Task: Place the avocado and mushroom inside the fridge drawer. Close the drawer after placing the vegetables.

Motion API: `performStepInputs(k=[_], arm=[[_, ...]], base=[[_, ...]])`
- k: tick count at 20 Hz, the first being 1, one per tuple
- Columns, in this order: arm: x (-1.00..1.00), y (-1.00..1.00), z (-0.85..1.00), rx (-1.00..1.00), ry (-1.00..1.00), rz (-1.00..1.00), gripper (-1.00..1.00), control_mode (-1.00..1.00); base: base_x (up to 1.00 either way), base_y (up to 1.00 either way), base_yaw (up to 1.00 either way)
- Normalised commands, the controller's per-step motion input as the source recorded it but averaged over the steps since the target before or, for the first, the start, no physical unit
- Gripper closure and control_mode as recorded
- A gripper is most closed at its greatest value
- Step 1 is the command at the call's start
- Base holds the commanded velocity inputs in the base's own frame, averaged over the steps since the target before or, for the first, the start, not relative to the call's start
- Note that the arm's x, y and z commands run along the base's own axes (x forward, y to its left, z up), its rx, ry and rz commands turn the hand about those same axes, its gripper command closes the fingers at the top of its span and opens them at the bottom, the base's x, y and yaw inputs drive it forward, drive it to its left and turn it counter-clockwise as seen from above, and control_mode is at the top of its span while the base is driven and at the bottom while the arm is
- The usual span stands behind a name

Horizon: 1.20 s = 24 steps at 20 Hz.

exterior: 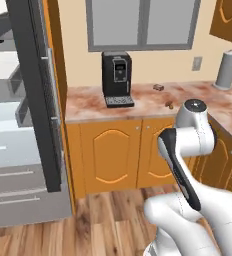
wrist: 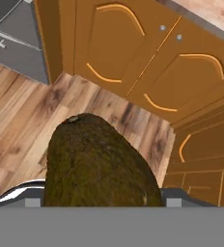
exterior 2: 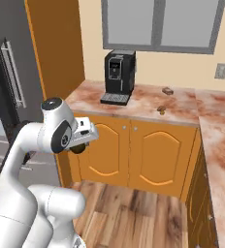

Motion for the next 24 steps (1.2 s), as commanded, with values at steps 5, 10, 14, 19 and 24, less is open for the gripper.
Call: performStepInputs(k=[5,10,14,19,24], arm=[[0.0,0.0,0.0,0.0,0.0,0.0,1.0,1.0],[0.0,0.0,0.0,0.0,0.0,0.0,1.0,1.0],[0.0,0.0,0.0,0.0,0.0,0.0,1.0,1.0],[0.0,0.0,0.0,0.0,0.0,0.0,1.0,1.0],[0.0,0.0,0.0,0.0,0.0,0.0,1.0,1.0]], base=[[-0.61,1.0,0.12],[-0.45,1.0,0.12],[-0.15,1.0,0.07],[0.31,1.0,0.0],[0.75,0.79,-0.06]])
